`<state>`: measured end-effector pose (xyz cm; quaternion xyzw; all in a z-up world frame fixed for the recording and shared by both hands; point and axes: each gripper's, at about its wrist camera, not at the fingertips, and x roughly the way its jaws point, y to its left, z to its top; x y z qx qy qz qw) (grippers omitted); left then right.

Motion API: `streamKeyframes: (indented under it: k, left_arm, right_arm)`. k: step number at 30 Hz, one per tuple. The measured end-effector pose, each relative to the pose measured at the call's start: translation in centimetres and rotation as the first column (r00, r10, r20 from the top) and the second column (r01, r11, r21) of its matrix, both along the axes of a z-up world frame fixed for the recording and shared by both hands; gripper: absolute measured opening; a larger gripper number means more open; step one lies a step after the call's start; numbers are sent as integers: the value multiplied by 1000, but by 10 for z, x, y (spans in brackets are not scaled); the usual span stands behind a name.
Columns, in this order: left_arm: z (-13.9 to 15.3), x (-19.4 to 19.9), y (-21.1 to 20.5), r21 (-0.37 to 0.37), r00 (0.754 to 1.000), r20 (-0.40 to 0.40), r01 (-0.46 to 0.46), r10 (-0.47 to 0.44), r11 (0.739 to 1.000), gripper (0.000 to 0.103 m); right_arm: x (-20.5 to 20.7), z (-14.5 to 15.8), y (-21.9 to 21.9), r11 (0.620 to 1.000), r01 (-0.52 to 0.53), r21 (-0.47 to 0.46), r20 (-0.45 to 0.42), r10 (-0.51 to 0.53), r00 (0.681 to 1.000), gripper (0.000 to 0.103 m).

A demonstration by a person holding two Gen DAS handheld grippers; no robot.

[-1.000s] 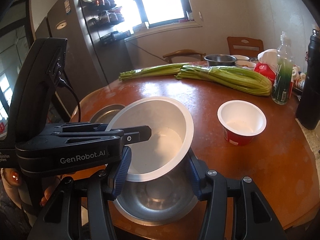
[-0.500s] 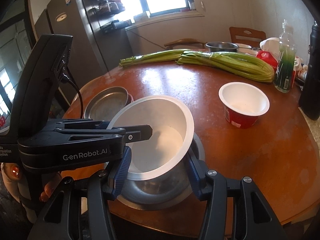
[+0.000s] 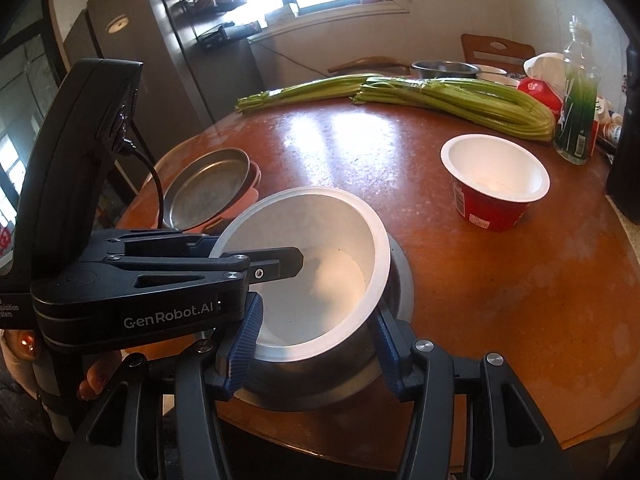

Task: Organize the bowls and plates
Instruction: 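Lift the white paper bowl with the left gripper over the steel bowl, then lower the paper bowl into the steel bowl and open the left gripper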

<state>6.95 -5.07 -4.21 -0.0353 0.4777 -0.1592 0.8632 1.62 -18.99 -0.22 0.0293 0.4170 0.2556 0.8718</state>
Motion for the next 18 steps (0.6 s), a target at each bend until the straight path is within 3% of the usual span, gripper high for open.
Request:
streamKeyframes:
  k: [18]
  left_arm:
    - [-4,1,2,36,1000,20,-14,13,999,33]
  right_arm:
    - [3,-3,1,1000,8,-19,-11,-8,1000,56]
